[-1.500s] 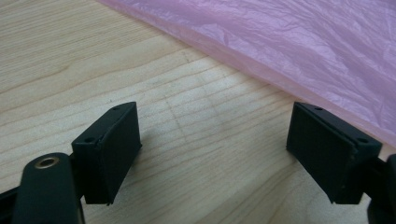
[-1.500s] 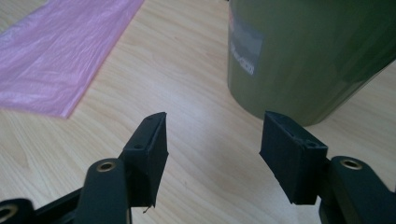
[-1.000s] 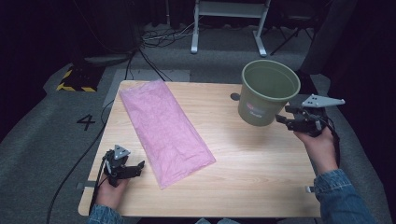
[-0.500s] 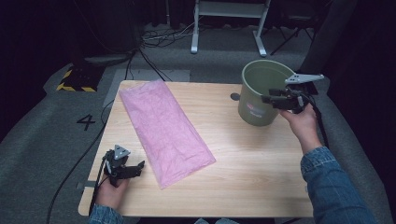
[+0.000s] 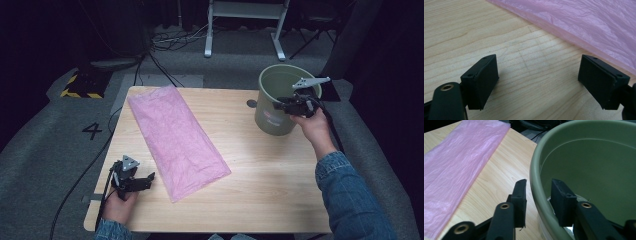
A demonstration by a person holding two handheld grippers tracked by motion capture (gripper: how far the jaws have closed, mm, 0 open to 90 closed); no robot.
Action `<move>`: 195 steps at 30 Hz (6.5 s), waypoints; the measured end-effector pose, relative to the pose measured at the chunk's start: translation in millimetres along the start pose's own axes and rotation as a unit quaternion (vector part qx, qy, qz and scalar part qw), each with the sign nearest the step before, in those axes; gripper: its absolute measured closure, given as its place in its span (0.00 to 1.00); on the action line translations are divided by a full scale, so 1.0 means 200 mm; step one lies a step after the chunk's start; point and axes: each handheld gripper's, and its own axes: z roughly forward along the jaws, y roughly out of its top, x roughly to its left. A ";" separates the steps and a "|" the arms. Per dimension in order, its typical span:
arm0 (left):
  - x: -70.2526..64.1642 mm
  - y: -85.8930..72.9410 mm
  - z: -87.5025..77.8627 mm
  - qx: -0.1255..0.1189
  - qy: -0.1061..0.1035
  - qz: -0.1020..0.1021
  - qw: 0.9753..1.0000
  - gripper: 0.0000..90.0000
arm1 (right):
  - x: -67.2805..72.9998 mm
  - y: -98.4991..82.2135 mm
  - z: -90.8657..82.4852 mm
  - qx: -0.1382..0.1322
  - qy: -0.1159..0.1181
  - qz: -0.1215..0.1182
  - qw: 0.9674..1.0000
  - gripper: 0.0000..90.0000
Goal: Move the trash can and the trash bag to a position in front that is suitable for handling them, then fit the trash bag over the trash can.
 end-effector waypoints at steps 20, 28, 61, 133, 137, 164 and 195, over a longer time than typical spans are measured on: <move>0.00 0.00 0.00 0.000 -0.001 0.002 1.000 0.18 | 0.43 -0.09 -0.17 0.015 0.099 -0.069 0.993 0.68; 0.00 0.00 0.00 0.001 -0.001 -0.001 1.000 0.18 | 0.64 -0.14 -0.25 0.015 0.134 -0.088 0.987 0.66; 0.01 0.02 0.02 -0.001 0.001 0.001 1.000 0.19 | 1.21 -0.31 -0.53 0.020 0.248 -0.133 0.959 0.64; 0.04 -0.01 -0.01 0.000 0.008 -0.006 1.000 0.19 | 0.42 -0.96 -0.20 0.066 -0.022 0.047 0.996 0.52; 0.04 -0.01 -0.01 0.000 0.008 -0.007 1.000 0.19 | 0.39 -1.02 -0.19 0.071 -0.039 0.063 0.995 0.52; 0.22 0.21 -0.03 -0.011 -0.007 -0.078 0.997 0.31 | 0.42 -1.16 -0.12 0.031 -0.075 0.086 0.993 0.37; 0.34 0.53 0.39 0.106 0.046 -0.046 0.992 0.24 | 0.42 -1.16 -0.12 0.031 -0.078 0.088 0.993 0.37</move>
